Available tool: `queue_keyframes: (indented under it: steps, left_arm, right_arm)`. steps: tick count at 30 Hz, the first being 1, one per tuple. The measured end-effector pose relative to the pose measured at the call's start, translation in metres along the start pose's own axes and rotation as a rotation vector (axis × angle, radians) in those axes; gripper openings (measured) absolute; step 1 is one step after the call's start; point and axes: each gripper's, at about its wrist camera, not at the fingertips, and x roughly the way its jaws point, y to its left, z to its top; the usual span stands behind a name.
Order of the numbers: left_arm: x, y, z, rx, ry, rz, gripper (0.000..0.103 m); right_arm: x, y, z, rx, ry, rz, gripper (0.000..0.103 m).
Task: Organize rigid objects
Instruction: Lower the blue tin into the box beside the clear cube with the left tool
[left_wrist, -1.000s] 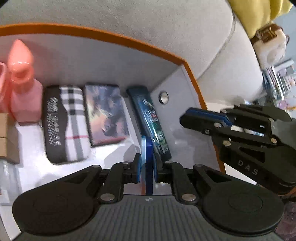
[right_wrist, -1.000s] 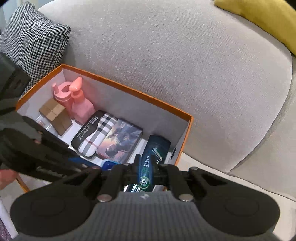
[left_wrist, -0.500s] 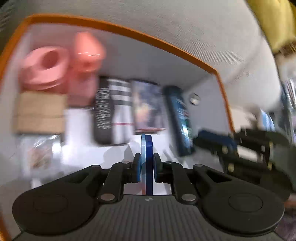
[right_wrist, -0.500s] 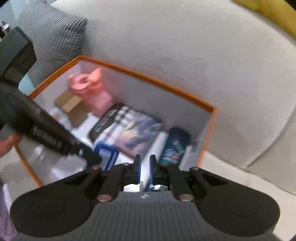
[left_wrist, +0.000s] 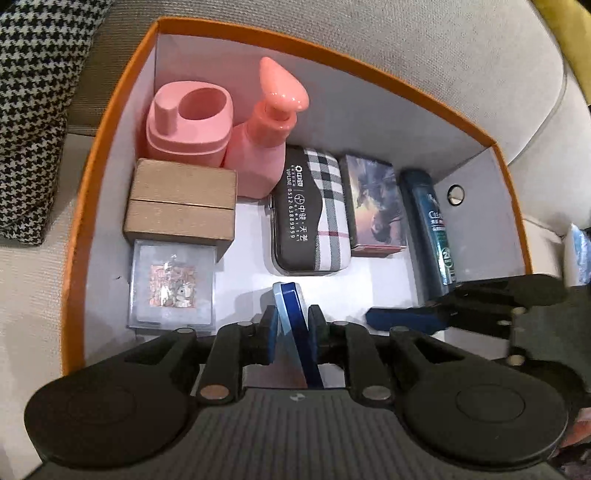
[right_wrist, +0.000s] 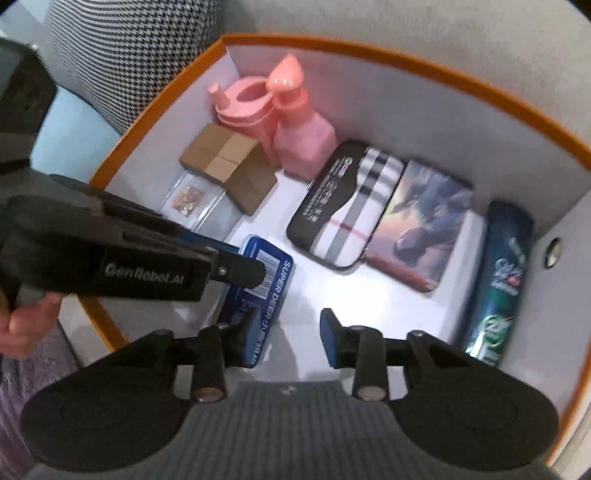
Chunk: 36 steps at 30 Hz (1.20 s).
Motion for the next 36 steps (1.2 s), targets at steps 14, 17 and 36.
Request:
queue_keyframes:
  steps: [14,17,36]
  left_arm:
    - [-0.078,0.01,-0.014,0.129,-0.291,0.07,0.03]
    - [-0.086,0.02,-0.017,0.111,-0.303,0.071,0.03]
    - [-0.104,0.032,-0.036,0.122,-0.361,0.037,0.03]
  right_arm:
    - [0.042,0.018,0.026,0.055,0.188,0.001,0.038]
    - [0.052,0.02,0.035,0.099,0.224,0.04,0.04]
    - [0.043,0.049,0.025,0.172,0.138,-0.031,0.04]
